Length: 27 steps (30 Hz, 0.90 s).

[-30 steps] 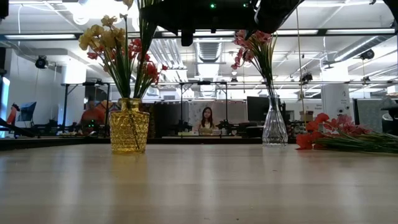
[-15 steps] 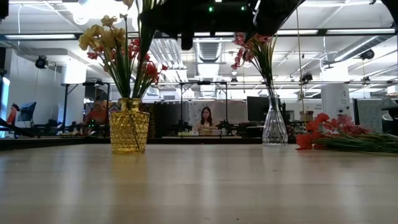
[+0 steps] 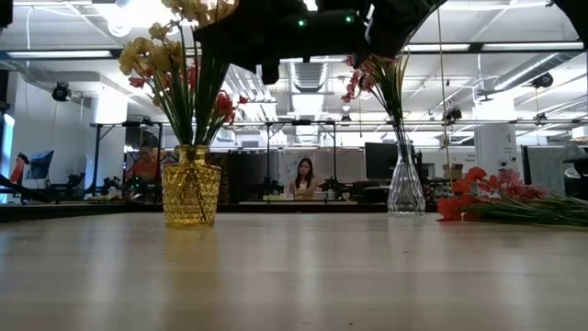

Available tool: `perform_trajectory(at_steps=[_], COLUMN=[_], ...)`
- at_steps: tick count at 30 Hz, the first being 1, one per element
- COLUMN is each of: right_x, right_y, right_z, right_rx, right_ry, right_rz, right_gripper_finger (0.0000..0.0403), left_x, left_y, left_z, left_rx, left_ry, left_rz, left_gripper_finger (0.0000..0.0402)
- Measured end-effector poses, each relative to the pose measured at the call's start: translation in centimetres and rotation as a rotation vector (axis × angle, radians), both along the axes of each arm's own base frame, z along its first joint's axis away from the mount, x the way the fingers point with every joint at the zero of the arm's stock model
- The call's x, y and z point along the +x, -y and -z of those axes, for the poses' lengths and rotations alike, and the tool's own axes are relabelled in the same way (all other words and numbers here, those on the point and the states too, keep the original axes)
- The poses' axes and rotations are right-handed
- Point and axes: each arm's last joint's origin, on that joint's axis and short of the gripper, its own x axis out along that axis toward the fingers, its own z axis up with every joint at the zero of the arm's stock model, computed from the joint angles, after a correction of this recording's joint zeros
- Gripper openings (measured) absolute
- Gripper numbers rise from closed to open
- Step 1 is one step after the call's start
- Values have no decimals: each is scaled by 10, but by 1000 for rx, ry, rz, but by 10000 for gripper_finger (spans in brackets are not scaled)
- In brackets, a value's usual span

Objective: Sort flowers into vase by color
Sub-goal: Put the yellow flower into the yellow flower vase, then put the red flower into the purple flower vase

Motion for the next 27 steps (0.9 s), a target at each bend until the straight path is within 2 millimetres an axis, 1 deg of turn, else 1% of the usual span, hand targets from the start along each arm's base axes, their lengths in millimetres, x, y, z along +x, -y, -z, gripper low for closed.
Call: perform_trajectory(at_steps=[8, 14, 21, 27], right_x=[0, -3, -14, -24], right_y=[0, 0, 0, 0], right_z=[2, 2, -11, -26], right_rx=[-2, -5, -23, -27], right_ry=[-36, -104, -170, -196], right_rz=[0, 4, 7, 7], right_gripper_finger=[204, 248, 288, 297], left_x=[0, 0, 0, 0], left_y=[0, 0, 0, 0], left_z=[0, 0, 0, 0], left_rx=[-3, -5, -5, -5], left_ry=[3, 4, 5, 4], left_rz=[0, 0, 0, 0], left_gripper_finger=[168, 168, 168, 168])
